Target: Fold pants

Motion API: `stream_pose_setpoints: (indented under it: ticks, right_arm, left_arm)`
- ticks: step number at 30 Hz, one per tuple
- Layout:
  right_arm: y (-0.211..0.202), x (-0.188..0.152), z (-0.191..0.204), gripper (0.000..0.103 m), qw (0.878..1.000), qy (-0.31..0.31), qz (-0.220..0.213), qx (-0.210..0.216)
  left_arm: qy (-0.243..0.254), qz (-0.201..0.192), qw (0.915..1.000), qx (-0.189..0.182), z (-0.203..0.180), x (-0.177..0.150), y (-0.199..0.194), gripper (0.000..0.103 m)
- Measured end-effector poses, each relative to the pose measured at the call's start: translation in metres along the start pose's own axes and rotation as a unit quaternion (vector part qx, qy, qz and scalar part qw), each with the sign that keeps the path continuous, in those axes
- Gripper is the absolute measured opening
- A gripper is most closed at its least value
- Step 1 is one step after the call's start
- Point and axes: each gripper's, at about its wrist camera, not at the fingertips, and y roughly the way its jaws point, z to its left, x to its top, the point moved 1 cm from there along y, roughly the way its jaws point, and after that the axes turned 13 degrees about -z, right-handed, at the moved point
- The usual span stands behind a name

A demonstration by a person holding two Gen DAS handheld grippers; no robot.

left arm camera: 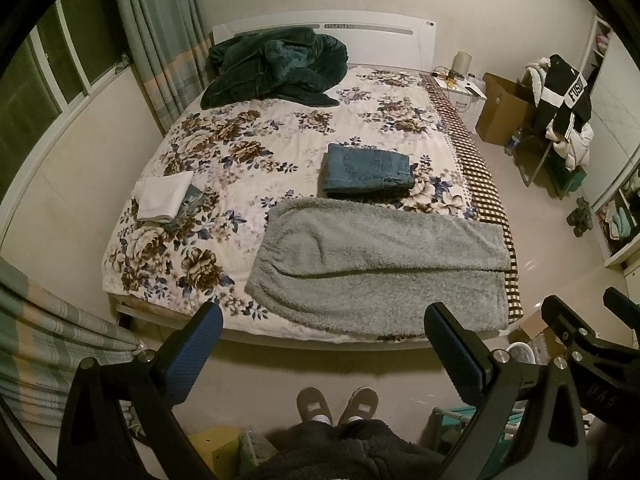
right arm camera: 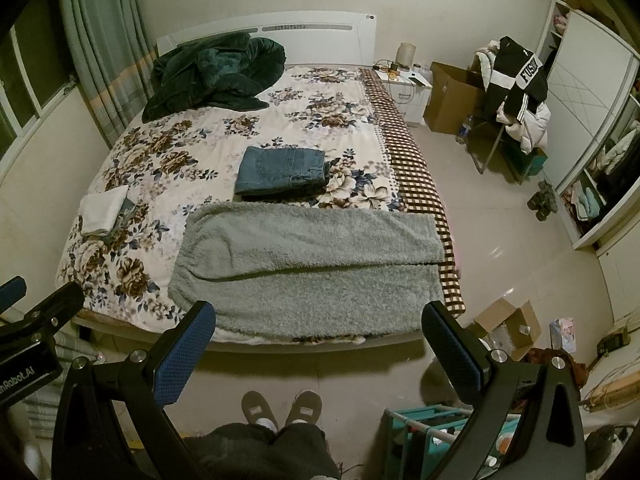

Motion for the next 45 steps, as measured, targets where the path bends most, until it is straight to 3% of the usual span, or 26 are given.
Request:
stream_pose_setpoints:
  ticks: [15, 23, 28, 36, 42, 45]
  right_arm:
    - [0.001, 0.011, 0.007, 0.103, 1.0, -0.001, 0.007, 0.01]
    - [0.059, 0.016, -0.017, 0.103, 1.0, 0.006, 0.004, -0.004]
    - [0.125, 0.019, -0.037, 0.103, 1.0, 0.012, 0.015, -0.015]
    - [0.254, 0.022, -0.065, 0.103, 0.998, 0.022, 0.049, -0.024]
    - [0.383, 0.036, -0.082, 0.103, 0.993, 0.061, 0.094, -0.039]
    - [0.46, 0.044, -0.099, 0.103, 0.984, 0.106, 0.13, -0.054]
  left_arm:
    - [-0.001, -0.002, 1.0, 0.001, -0.001, 0.014, -0.002, 0.103]
    - [-0.008, -0.019, 0.9989, 0.041, -0.013, 0.035, 0.026, 0.103]
    - [-0.02, -0.03, 0.9963, 0.079, -0.017, 0.037, 0.08, 0.103]
    - [-0.023, 0.009, 0.9924, 0.12, -0.017, 0.045, 0.178, 0.103]
    - [-0.073, 0.086, 0.9855, 0.126, 0.007, 0.062, 0.281, 0.103]
    - [-0.123, 0.144, 0.9742, 0.123, 0.027, 0.069, 0.348, 0.103]
